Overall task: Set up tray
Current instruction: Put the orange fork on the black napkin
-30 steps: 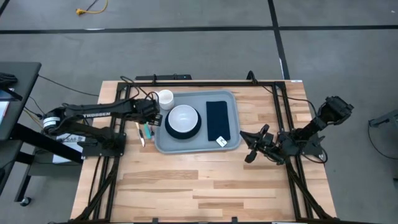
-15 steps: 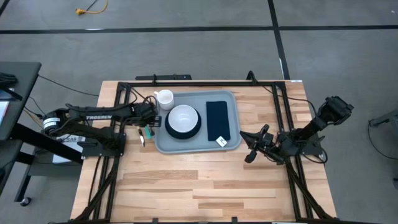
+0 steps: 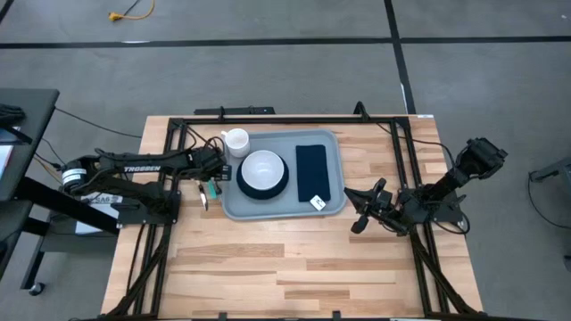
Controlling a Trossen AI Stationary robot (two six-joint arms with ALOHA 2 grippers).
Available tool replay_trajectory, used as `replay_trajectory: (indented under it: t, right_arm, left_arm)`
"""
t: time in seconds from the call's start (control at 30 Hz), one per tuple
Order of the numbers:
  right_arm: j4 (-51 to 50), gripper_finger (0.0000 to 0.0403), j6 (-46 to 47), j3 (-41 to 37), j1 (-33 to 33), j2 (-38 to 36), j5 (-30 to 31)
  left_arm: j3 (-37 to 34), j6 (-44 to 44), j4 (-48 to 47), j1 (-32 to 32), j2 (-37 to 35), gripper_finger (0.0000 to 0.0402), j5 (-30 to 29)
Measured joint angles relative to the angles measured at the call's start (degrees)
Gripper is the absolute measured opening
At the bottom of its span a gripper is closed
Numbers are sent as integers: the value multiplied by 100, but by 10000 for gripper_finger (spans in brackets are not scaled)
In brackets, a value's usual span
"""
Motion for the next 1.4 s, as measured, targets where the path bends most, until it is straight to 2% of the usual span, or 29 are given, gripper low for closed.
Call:
replay_trajectory:
  t: [0.43, 0.73, 0.83, 1.1, 1.23, 1.4]
  right_arm:
    - [-26, 5, -2, 0, 0, 0, -1]
    - [-56, 5, -13, 0, -1, 2, 1]
    - [-58, 5, -13, 0, -2, 2, 1]
    - [-58, 5, -13, 0, 0, 2, 1]
    - [-58, 5, -13, 0, -2, 2, 1]
    - [-58, 5, -12, 0, -1, 2, 1]
  left_arm:
    - [86, 247, 341, 65, 1190, 167, 72]
    - [168, 457, 286, 61, 1231, 163, -20]
    - [164, 611, 324, 7, 1235, 140, -79]
    - [155, 638, 465, -265, 1259, 26, -533]
    - [153, 636, 489, -332, 1260, 24, -691]
    - [150, 424, 505, -410, 1264, 47, -825]
